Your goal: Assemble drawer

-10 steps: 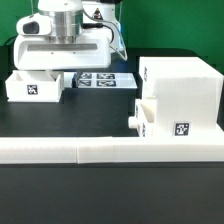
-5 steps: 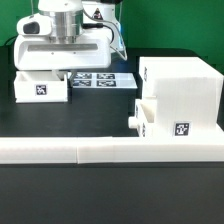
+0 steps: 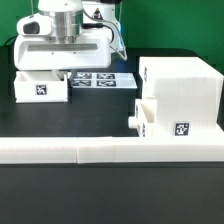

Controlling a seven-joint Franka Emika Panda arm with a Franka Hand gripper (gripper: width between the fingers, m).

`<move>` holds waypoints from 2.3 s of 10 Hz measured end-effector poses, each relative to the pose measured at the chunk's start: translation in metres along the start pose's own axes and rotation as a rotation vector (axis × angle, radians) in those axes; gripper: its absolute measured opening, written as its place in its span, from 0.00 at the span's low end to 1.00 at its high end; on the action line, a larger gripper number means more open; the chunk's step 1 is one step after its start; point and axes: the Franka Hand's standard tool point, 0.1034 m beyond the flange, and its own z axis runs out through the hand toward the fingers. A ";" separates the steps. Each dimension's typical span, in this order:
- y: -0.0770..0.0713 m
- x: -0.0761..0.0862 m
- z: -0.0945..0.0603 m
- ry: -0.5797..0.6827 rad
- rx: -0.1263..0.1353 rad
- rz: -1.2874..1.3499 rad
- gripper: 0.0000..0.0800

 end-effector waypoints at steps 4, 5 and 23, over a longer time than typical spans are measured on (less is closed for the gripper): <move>-0.027 0.054 -0.035 -0.013 0.020 -0.079 0.06; -0.030 0.070 -0.042 -0.009 0.023 -0.094 0.06; -0.021 0.141 -0.050 -0.017 0.003 -1.375 0.06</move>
Offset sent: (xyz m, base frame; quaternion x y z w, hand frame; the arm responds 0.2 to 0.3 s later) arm 0.0555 0.0297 0.0318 0.0381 -0.0070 -0.0137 0.9992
